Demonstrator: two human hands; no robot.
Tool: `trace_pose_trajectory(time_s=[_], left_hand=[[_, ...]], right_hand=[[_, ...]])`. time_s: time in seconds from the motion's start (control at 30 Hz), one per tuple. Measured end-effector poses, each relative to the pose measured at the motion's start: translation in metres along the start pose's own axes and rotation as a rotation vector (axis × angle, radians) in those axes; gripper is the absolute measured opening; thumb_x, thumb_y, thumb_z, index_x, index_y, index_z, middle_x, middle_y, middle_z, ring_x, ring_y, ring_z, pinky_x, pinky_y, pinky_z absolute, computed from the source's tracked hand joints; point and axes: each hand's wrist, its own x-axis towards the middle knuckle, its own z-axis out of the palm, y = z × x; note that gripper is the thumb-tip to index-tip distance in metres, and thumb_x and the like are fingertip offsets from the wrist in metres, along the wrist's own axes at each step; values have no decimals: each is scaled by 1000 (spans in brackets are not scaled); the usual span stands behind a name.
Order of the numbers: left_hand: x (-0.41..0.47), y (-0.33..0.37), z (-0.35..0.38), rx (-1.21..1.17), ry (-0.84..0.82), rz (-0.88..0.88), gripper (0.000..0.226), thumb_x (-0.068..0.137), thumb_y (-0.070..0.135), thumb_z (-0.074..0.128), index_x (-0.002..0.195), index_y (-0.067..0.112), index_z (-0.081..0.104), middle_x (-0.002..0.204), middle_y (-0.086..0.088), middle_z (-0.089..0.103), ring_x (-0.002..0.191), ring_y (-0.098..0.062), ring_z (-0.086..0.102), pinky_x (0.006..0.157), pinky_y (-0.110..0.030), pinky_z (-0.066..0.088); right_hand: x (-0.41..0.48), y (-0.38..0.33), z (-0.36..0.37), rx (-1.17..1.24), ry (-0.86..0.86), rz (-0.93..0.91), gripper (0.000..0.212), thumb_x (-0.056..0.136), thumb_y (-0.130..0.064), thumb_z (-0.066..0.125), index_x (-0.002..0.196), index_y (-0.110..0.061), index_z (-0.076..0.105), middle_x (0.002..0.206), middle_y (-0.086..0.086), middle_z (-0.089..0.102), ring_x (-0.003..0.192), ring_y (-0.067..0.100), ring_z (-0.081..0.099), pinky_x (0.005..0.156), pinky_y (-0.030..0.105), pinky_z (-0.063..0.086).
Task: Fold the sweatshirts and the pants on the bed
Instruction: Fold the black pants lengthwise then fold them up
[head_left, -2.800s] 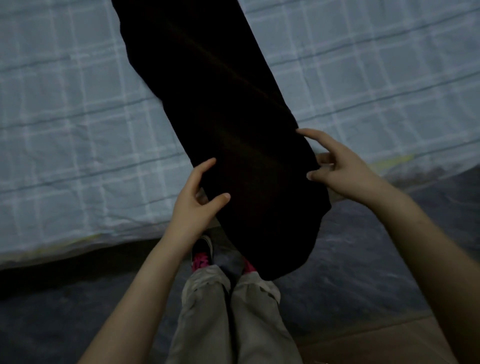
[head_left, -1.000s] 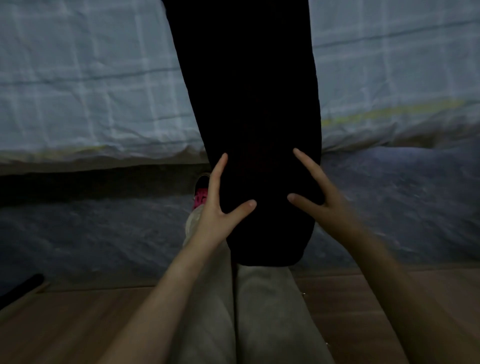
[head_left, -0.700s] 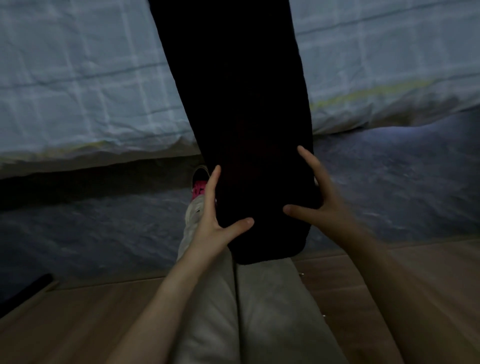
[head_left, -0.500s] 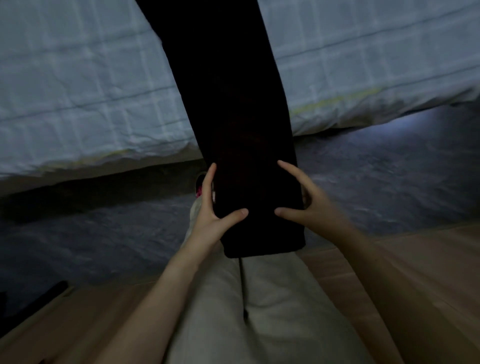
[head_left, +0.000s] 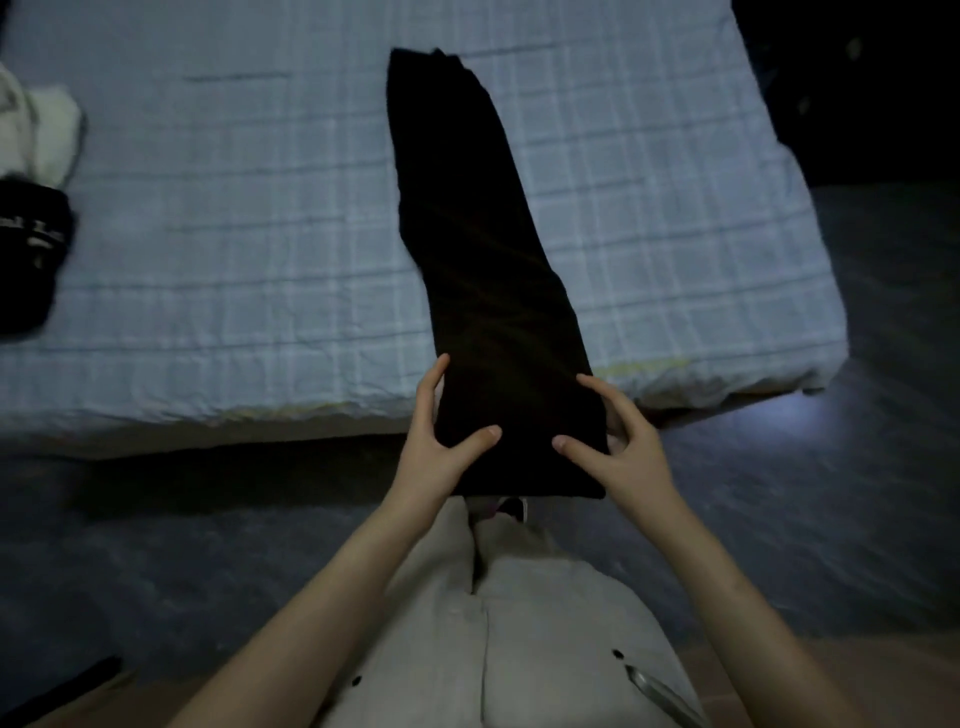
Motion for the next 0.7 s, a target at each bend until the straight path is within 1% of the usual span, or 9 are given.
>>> trace_pose_trajectory(time_s=[0.07,0.1,0.13,0.2,0.3,0.37,0.5,0.63,0.7], left_hand=[[3,18,1,-44,42,11,78,78,23,80,138,52,40,141,16,49,124,-9,55,96,-40,55],[7,26,0,-71,62,11,74,78,23,80,136,51,43,140,10,51,123,-12,58,96,-44,54],[11,35,0,-98,75,9,72,77,22,80,134,50,46,137,6,54,119,-14,61,95,-45,55],[23,50,-4,-126,88,5,68,78,20,80,131,50,49,130,3,61,111,-12,66,90,-42,58],[45,72,-13,-93,103,25,67,80,16,79,131,48,49,121,10,63,103,-4,67,82,-29,59],[63,85,-21,-69,120,36,68,81,14,79,133,43,48,118,13,62,100,-1,67,79,-25,58],[106,104,-37,-106,111,46,66,82,9,76,134,36,48,125,-6,62,108,-17,67,86,-37,59],[161,107,-57,-212,91,-6,60,82,9,76,129,39,54,130,-8,59,112,-23,65,90,-45,57],[190,106,-67,-253,81,-53,57,83,10,75,127,40,56,132,-7,58,115,-26,63,93,-49,55]], right_hand=[[8,-17,2,51,35,-8,60,79,-8,81,130,-31,59,126,-10,64,115,3,63,87,21,55],[14,-25,2,73,47,-17,60,78,-7,81,128,-32,60,126,-5,65,113,6,64,85,21,55],[21,-34,3,86,55,-27,60,78,-6,82,127,-32,61,125,0,66,112,8,66,84,20,55],[38,-53,4,93,54,-42,60,76,-5,82,124,-34,62,123,5,67,110,12,67,82,19,55],[67,-77,7,73,32,-68,61,76,-6,83,125,-37,62,124,4,67,112,14,67,84,22,56],[87,-90,11,59,29,-78,62,77,-6,83,127,-35,61,126,3,66,112,12,66,83,22,57],[135,-110,23,38,33,-79,63,76,-7,83,128,-35,61,121,0,68,109,9,67,79,20,57],[195,-124,39,-17,32,-41,57,77,-13,83,124,-38,62,119,-1,67,106,8,68,77,20,57],[227,-126,47,-65,19,-2,54,78,-18,82,123,-38,62,119,1,67,107,10,67,80,24,59]])
